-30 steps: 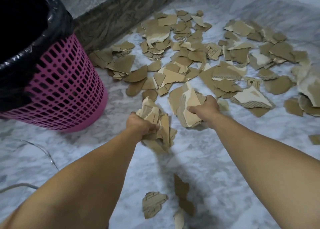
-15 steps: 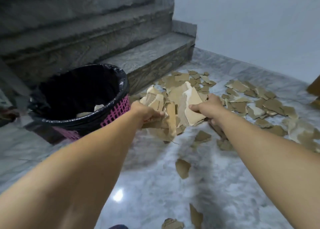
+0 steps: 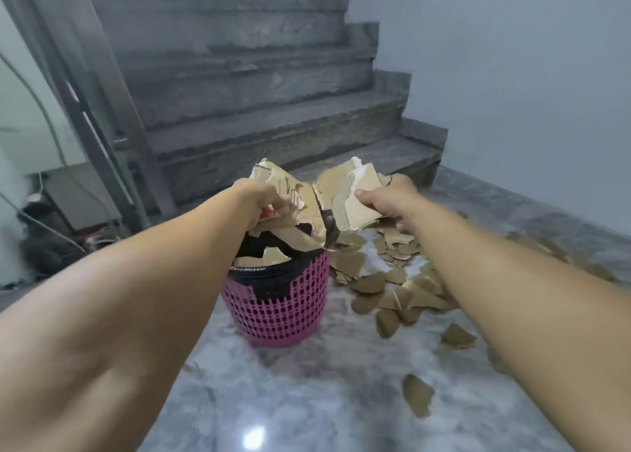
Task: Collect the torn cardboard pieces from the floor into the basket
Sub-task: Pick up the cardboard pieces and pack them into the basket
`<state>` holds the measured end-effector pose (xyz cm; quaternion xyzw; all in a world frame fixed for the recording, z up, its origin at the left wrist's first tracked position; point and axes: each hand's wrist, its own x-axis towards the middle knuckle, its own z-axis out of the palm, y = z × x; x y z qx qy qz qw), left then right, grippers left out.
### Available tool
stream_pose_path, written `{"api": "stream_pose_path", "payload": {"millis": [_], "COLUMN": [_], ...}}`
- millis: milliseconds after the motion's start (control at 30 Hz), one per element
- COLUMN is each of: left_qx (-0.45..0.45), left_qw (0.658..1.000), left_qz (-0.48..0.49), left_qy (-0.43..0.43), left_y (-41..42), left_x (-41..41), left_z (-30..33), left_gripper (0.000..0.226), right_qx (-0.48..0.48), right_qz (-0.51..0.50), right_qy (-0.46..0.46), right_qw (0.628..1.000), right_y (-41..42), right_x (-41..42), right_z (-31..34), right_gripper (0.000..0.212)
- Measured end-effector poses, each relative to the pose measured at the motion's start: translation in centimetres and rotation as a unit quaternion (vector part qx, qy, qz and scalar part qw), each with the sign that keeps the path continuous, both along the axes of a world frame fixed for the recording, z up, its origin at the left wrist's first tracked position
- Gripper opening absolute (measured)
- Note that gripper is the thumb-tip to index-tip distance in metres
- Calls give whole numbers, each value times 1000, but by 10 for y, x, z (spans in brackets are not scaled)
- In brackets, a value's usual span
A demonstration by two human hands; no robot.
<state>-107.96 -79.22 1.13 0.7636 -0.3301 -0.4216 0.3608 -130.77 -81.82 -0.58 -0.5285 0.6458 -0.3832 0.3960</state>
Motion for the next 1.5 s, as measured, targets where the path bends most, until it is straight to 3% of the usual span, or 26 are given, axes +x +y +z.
{"api": "stream_pose_path", "payload": {"millis": [167, 267, 467, 533, 600, 700, 800, 967, 1067, 1267, 1400, 1500], "left_qx": [-13, 23, 12, -14, -46, -105, -106, 14, 108, 151, 126, 104], "left_qw": [999, 999, 998, 996, 987, 964, 946, 886, 823, 735, 719, 733], "left_qz": [27, 7, -40, -54, -75, -128, -208, -388, -481, -570, -594, -586], "left_qy": [16, 36, -37, -71, -131, -208, -224, -254, -282, -336, -338, -330], "left_y": [10, 13, 21, 26, 32, 46, 64, 102, 126, 179, 210, 222], "left_x": [34, 46, 43, 33, 15, -22, -60, -126, -152, -182, -192, -200], "left_z": [-20, -36, -47, -49, -50, -52, -63, -116, -162, -255, -307, -335], "left_gripper": [35, 66, 70, 58, 44, 32, 29, 34, 52, 57, 47, 48], "right_qx": [69, 94, 85, 92, 102, 131, 173, 231, 271, 321, 365, 362], "right_qz": [105, 120, 75, 69, 65, 68, 78, 73, 68, 75, 142, 227], "right_qy": [-97, -62, -41, -22, -4, 34, 67, 94, 123, 209, 253, 328], "right_qw": [987, 986, 993, 993, 993, 988, 980, 966, 952, 921, 885, 843], "right_y": [-3, -1, 15, 26, 37, 59, 88, 142, 174, 236, 278, 310], "right_x": [73, 97, 72, 51, 27, -11, -48, -108, -135, -164, -163, -157], "right_z": [-7, -20, -37, -40, -44, -56, -69, -115, -147, -224, -269, -289], "right_gripper": [48, 66, 41, 21, 14, 20, 23, 32, 41, 43, 49, 66]}}
